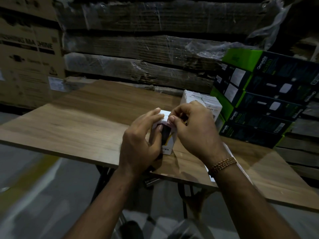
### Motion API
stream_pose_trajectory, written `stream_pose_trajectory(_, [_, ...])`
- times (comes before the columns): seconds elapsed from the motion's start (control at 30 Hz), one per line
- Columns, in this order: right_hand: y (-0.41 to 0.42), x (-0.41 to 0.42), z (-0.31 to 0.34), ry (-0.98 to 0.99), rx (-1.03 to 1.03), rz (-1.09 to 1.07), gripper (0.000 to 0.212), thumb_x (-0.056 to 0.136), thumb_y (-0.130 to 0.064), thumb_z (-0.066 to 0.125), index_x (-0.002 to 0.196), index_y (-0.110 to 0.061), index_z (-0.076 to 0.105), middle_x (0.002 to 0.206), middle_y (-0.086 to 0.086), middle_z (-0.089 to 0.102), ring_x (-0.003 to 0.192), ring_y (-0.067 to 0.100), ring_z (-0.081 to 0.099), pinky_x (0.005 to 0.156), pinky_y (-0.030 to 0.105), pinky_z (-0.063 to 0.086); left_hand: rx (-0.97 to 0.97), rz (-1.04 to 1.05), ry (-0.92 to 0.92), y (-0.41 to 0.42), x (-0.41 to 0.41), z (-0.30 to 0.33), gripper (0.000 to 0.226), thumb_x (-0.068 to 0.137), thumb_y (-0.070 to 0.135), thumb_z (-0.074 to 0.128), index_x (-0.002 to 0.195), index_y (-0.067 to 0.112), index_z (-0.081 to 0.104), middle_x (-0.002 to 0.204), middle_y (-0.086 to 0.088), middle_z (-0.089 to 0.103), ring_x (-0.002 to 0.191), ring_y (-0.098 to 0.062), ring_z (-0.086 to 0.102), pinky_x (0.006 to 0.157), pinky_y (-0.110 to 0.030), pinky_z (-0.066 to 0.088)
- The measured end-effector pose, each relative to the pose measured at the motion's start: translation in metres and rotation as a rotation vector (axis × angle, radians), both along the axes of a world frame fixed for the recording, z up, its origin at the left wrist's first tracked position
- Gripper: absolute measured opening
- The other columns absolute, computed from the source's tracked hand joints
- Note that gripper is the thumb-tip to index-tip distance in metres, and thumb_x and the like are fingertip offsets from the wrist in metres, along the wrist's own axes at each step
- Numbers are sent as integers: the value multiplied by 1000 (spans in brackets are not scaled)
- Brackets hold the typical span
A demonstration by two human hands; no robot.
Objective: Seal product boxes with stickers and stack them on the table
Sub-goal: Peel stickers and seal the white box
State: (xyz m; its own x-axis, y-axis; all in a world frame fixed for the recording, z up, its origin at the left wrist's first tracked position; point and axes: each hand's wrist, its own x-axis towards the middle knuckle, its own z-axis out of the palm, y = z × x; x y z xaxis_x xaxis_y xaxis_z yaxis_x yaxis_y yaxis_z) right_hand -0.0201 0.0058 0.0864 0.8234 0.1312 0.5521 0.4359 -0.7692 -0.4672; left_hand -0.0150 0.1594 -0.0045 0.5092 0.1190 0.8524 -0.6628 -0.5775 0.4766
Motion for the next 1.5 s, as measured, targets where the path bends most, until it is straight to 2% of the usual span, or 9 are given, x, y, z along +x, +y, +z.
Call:
stream_pose_trajectory(0.33, [3, 3, -2, 5, 1, -3, 2, 99, -25, 72, 101, -24, 74, 104, -8, 56, 92, 2, 53, 68, 9, 38, -70, 36, -14, -9, 3, 2, 26, 101, 6, 65, 125, 4, 74, 134, -6, 72, 130, -16, 65, 105, -39, 57])
stream_pose_trajectory(0.5, [5, 2, -4, 10, 12, -2, 2, 100, -26, 73, 98, -25, 72, 103, -8, 55, 95, 5, 53, 70, 11, 37, -104, 44, -7, -13, 1, 2, 27, 103, 14, 62, 125, 4, 74, 133, -6, 72, 129, -15, 66, 104, -37, 57])
stream_pose_trajectory(0.6, [6, 3, -5, 10, 14, 0, 9, 99, -25, 72, 93, -29, 68, 103, -9, 54, 96, 4, 52, 70, 11, 37, -108, 32, 6, -13, 1, 2, 29, 104, 20, 63, 127, 5, 73, 134, -6, 72, 129, -13, 65, 105, -35, 57])
stream_pose_trajectory(0.77, [7, 4, -6, -20, 18, 3, 19, 98, -25, 74, 86, -34, 63, 99, -10, 55, 91, 0, 52, 70, 11, 37, -115, 26, 12, -13, 0, 3, 29, 102, 19, 71, 128, 6, 72, 135, -5, 72, 130, -12, 65, 105, -32, 56])
stream_pose_trajectory(1.17, [7, 8, -9, -25, 43, 10, 12, 96, -25, 76, 88, -30, 69, 100, -9, 56, 93, 2, 54, 72, 11, 41, -134, 38, 3, -11, 4, 2, 27, 98, 14, 77, 124, 8, 75, 132, -2, 73, 126, -9, 66, 103, -33, 57])
stream_pose_trajectory(1.33, [6, 11, -11, -34, 84, 20, 9, 93, -26, 77, 87, -28, 71, 99, -8, 58, 93, 4, 55, 72, 16, 44, -133, 30, -13, -8, 7, 2, 25, 96, 12, 79, 121, 8, 77, 129, -1, 75, 124, -9, 68, 101, -35, 58])
stream_pose_trajectory(1.5, [7, 16, -12, 24, 169, 41, 7, 90, -24, 78, 93, -27, 72, 98, -6, 64, 93, 10, 61, 77, 31, 58, -138, 19, -23, -5, 9, 2, 24, 95, 12, 81, 119, 9, 78, 126, 0, 76, 122, -8, 69, 100, -36, 59])
